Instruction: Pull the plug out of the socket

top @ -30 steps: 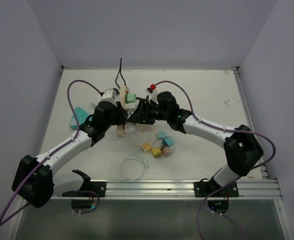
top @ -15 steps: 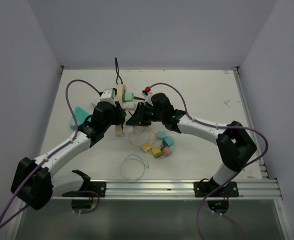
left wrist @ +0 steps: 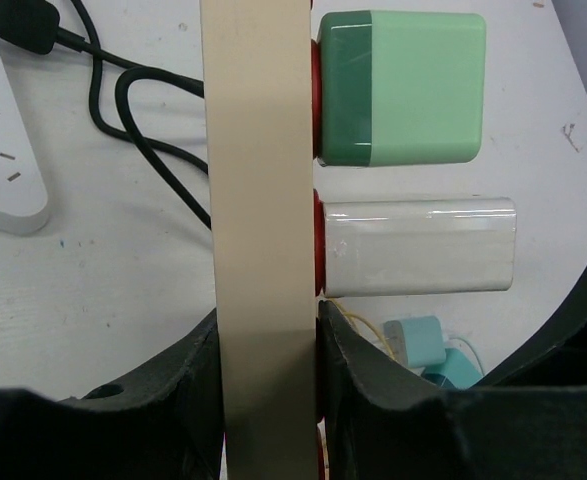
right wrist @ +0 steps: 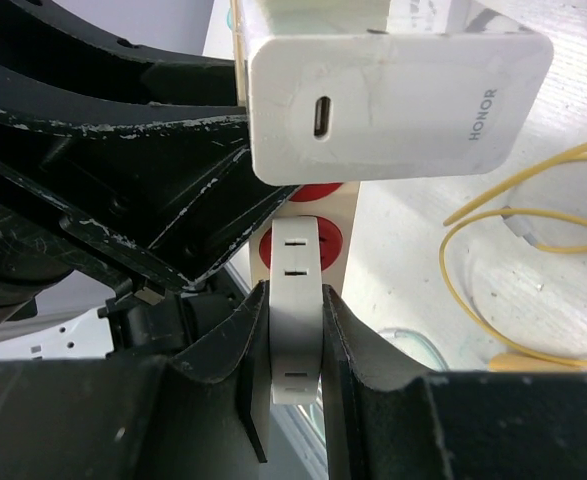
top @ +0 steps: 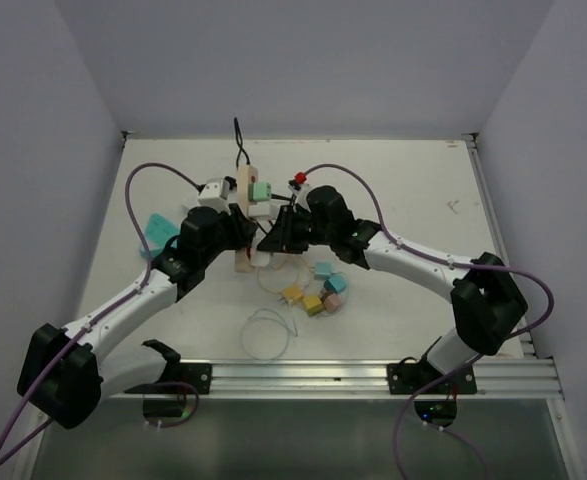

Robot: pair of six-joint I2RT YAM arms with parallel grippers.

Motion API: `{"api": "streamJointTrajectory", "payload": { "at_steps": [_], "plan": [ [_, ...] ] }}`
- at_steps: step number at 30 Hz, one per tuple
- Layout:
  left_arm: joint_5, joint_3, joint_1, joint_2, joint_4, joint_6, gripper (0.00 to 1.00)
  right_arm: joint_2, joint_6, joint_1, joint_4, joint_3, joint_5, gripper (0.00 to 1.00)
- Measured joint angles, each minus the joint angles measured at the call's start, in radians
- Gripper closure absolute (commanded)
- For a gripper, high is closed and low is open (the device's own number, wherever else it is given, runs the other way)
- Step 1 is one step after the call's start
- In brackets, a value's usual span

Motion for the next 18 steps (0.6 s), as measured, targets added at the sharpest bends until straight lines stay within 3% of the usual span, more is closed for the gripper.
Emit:
{"api": "streamJointTrajectory", "payload": {
  "at_steps": [6,12,18],
  "plan": [
    [-0.003,-0.002,-0.002,-0.009,0.028,0.007,1.0,-0.019,-0.022,-0.011,-0.078,0.034,0.002,1.0],
    [-0.27,-0.002,0.069,-0.008,-0.063,0.113,1.0,-0.126,-0.066,-0.085,-0.29,0.035,-0.003,1.0],
    [-0.323,-0.001,0.071,-0.009,-0.089,0.141,1.0,-0.166,-0.086,-0.139,-0.331,0.019,-0.017,1.0]
  ]
}}
